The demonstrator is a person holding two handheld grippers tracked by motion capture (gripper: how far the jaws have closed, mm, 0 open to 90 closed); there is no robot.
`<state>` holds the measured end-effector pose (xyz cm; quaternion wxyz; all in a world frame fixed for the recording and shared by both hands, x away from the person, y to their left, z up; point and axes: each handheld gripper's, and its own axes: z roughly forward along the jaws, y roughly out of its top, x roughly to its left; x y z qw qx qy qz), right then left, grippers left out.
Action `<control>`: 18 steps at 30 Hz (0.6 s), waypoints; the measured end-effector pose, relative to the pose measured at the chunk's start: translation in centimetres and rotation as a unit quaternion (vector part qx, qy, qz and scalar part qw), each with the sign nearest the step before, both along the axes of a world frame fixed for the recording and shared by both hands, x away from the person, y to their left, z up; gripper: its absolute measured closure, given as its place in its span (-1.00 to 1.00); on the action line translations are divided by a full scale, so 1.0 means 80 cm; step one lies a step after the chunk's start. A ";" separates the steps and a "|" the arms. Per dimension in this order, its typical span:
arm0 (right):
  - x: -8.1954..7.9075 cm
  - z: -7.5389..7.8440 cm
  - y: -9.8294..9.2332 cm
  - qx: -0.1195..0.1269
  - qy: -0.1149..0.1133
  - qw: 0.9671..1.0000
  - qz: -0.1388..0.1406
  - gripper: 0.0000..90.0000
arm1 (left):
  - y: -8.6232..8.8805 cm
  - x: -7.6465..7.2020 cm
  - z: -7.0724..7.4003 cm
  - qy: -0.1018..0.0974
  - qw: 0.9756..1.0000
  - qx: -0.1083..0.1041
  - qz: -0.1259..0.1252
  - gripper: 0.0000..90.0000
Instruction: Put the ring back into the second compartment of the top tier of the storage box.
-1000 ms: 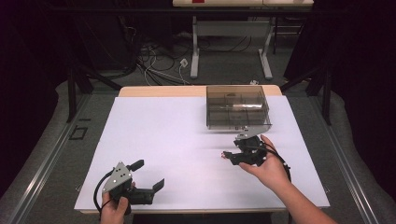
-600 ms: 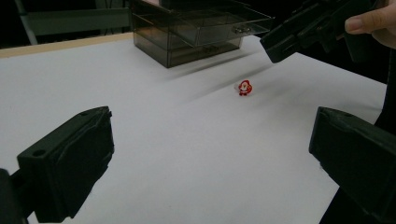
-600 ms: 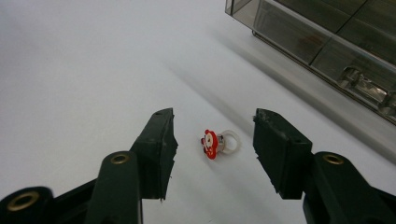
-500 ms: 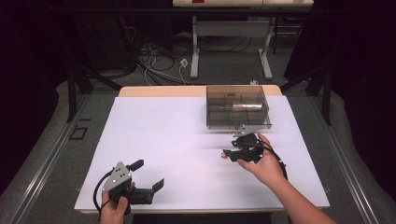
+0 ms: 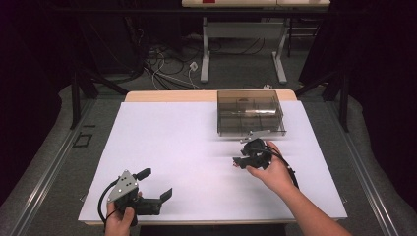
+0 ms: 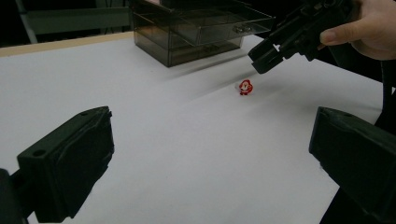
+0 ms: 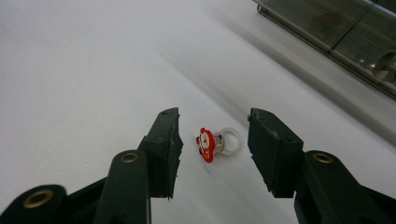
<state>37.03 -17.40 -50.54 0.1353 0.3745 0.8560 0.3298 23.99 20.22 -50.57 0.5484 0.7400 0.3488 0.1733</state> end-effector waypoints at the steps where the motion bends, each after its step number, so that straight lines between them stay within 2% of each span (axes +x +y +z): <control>1: 0.001 -0.001 0.000 -0.004 0.005 1.000 -0.002 0.19 | 0.000 0.000 0.000 0.000 1.000 0.000 0.000 -1.00; 6: 0.007 -0.008 0.005 0.002 0.009 1.000 -0.014 0.25 | 0.001 0.000 0.000 0.000 1.000 0.000 0.000 -1.00; 8: 0.008 -0.008 0.006 0.001 0.026 1.000 -0.017 0.26 | 0.001 0.001 0.000 0.001 1.000 0.001 -0.002 -1.00; 10: 0.009 -0.012 0.007 0.000 0.020 1.000 -0.022 0.28 | 0.001 0.001 0.000 0.001 1.000 0.001 -0.003 -1.00; 13: 0.011 -0.013 0.008 -0.005 0.034 0.999 -0.028 0.30 | 0.002 0.001 0.000 0.003 1.000 0.001 -0.003 -1.00; 14: 0.011 -0.015 0.008 0.000 0.031 0.999 -0.029 0.30 | 0.002 0.001 0.000 0.003 1.000 0.002 -0.003 -1.00; 15: 0.011 -0.016 0.010 0.005 0.039 0.999 -0.037 0.31 | 0.002 0.001 0.000 0.003 1.000 0.002 -0.003 -1.00; 17: 0.013 -0.017 0.009 0.003 0.042 0.998 -0.037 0.33 | 0.002 0.001 0.000 0.004 1.000 0.000 -0.003 -1.00; 18: 0.013 -0.019 0.010 0.011 0.042 0.998 -0.041 0.33 | 0.001 0.001 0.000 0.004 1.000 0.000 -0.003 -1.00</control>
